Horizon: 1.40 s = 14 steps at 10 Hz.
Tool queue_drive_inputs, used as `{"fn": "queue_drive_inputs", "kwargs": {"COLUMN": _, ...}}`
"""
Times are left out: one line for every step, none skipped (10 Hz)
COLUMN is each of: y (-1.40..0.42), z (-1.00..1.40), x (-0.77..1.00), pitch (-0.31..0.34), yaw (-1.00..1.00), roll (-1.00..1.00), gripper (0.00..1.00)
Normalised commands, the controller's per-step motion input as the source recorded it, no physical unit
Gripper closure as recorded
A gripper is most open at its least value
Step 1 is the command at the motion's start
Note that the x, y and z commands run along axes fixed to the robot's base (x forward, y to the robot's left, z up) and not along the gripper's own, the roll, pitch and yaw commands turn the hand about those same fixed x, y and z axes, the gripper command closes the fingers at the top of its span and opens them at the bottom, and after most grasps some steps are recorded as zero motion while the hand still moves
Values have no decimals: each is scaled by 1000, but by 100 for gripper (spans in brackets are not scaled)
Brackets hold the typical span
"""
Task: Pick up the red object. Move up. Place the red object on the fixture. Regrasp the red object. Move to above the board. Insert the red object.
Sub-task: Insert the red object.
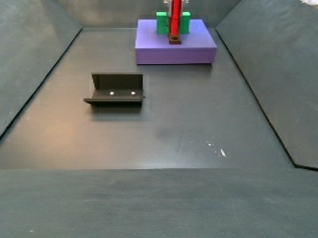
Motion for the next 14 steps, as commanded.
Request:
{"fn": "queue_drive_inputs", "kwargs": {"y": -86, "z": -60, "x": 0, "pitch": -81, "yaw": 200, "roll": 1, "gripper": 100}}
{"fn": "queue_drive_inputs", "kwargs": {"y": -63, "z": 0, "x": 37, "pitch": -20, "yaw": 180, "roll": 7, "gripper": 100}}
{"fn": "queue_drive_inputs", "kwargs": {"y": -29, "z": 0, "x": 9, "pitch": -13, "yaw": 163, "roll": 0, "gripper": 100}}
{"fn": "queue_drive_inputs", "kwargs": {"y": -20, "z": -20, "x": 0, "pitch": -19, "yaw": 154, "roll": 6, "gripper": 100}}
{"fn": "queue_drive_inputs", "kwargs": {"y": 0, "z": 0, "x": 26, "pitch": 0, "yaw": 149, "roll": 0, "gripper": 100}}
{"fn": "queue_drive_inputs", "kwargs": {"y": 0, "z": 0, "x": 83, "pitch": 0, "yaw": 160, "roll": 4, "gripper": 100}}
{"fn": "queue_drive_inputs", "kwargs": {"y": -3, "z": 0, "x": 157, "pitch": 0, "yaw": 134, "roll": 0, "gripper": 100}}
{"fn": "queue_drive_inputs", "kwargs": {"y": 0, "z": 0, "x": 200, "pitch": 0, "yaw": 157, "roll": 0, "gripper": 100}}
{"fn": "queue_drive_inputs", "kwargs": {"y": 0, "z": -29, "x": 140, "pitch": 0, "yaw": 163, "roll": 0, "gripper": 100}}
{"fn": "queue_drive_inputs", "kwargs": {"y": 0, "z": -57, "x": 6, "pitch": 0, "yaw": 217, "roll": 0, "gripper": 100}}
{"fn": "queue_drive_inputs", "kwargs": {"y": 0, "z": -91, "x": 0, "pitch": -9, "yaw": 217, "roll": 0, "gripper": 100}}
{"fn": "queue_drive_inputs", "kwargs": {"y": 0, "z": -60, "x": -91, "pitch": -21, "yaw": 157, "roll": 0, "gripper": 100}}
{"fn": "queue_drive_inputs", "kwargs": {"y": 0, "z": -43, "x": -60, "pitch": -16, "yaw": 151, "roll": -10, "gripper": 100}}
{"fn": "queue_drive_inputs", "kwargs": {"y": -6, "z": -103, "x": 0, "pitch": 0, "yaw": 137, "roll": -3, "gripper": 100}}
